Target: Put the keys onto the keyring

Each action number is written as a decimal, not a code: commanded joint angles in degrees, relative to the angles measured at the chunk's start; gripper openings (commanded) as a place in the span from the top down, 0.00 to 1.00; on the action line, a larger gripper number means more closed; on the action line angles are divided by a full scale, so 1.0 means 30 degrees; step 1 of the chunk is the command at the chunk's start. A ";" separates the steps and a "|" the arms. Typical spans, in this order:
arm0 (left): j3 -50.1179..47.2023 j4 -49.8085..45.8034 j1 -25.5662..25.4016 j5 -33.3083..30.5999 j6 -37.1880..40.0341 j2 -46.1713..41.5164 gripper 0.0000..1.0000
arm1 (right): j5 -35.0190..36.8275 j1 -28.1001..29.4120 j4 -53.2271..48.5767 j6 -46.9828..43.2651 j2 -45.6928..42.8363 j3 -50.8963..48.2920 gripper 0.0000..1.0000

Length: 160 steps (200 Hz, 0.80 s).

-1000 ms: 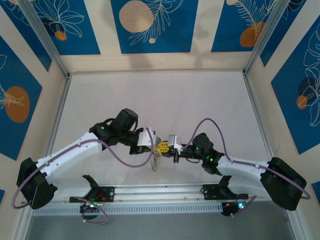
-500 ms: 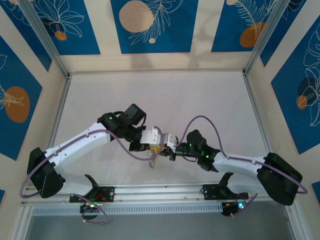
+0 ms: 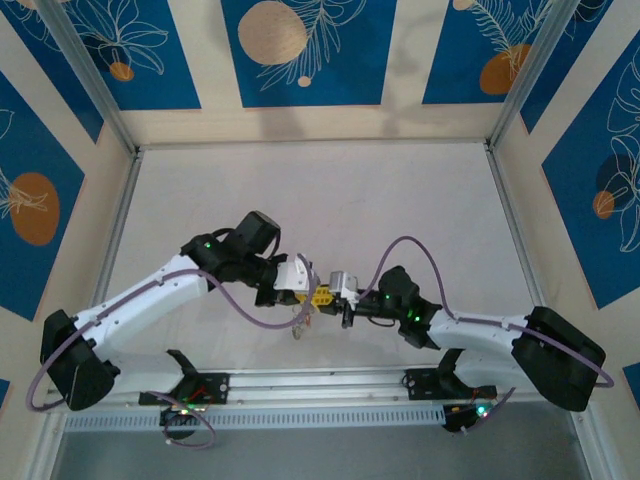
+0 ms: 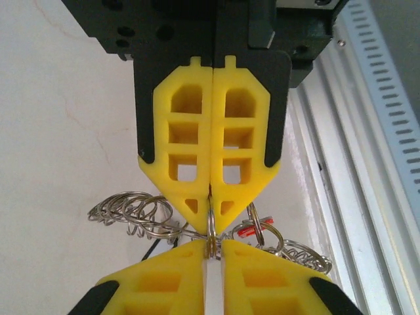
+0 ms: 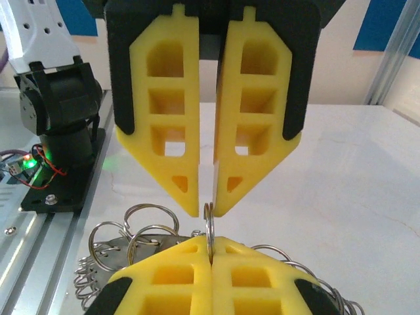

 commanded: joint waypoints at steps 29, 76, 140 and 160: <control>-0.1560 0.2565 0.0463 0.3279 -0.0588 -0.0882 0.87 | -0.0686 -0.0199 0.3462 0.0370 -0.1539 -0.0750 1.00; -0.1764 0.2953 0.0532 0.3320 -0.0868 -0.0762 0.99 | -0.0547 -0.0250 0.2597 0.0348 -0.1881 -0.0783 0.99; 0.0323 0.0233 0.0379 0.0811 -0.0656 0.0063 1.00 | 0.0765 -0.0152 -0.2078 -0.0977 -0.2022 0.0272 0.79; 0.0155 0.0667 0.0365 0.0805 -0.0921 0.0057 1.00 | 0.0806 -0.0115 -0.2216 -0.1013 -0.1600 0.0447 0.84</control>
